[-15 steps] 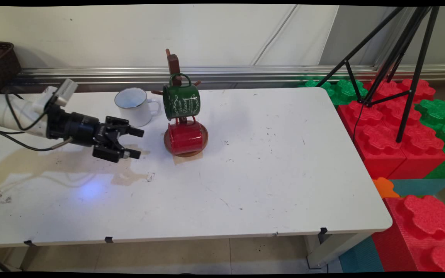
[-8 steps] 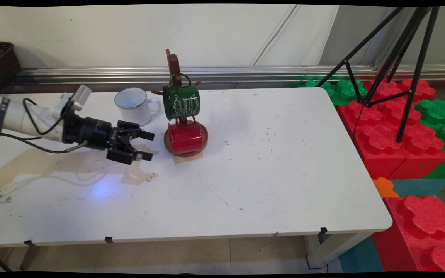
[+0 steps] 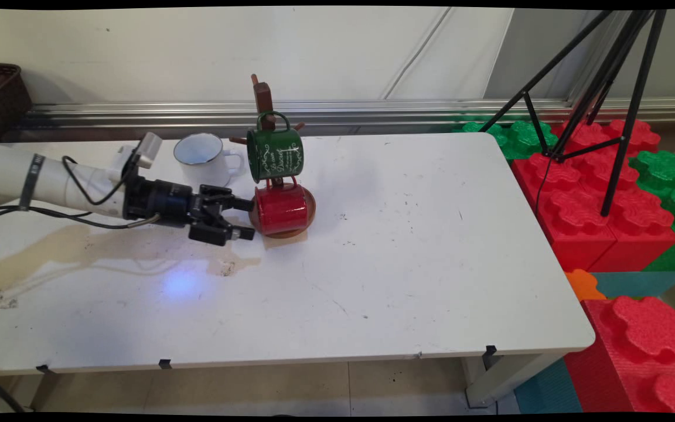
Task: Pick up the red mug from the rack
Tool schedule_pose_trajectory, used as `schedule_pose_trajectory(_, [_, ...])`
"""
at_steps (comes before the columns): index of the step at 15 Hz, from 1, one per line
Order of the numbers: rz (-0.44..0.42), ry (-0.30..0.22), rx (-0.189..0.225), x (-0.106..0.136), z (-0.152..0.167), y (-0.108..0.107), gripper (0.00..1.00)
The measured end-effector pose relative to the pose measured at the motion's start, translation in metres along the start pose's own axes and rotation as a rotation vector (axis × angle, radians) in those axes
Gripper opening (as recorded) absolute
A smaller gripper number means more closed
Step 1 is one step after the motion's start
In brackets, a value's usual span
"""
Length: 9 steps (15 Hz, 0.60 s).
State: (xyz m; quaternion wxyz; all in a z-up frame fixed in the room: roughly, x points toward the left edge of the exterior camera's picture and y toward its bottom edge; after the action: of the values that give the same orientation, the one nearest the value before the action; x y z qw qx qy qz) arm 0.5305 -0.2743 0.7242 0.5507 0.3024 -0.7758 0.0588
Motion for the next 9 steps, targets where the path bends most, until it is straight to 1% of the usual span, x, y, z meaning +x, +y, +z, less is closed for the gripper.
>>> schedule_pose_trajectory(9, [-0.057, 0.032, 0.018, -0.004, 0.034, -0.007, 1.00])
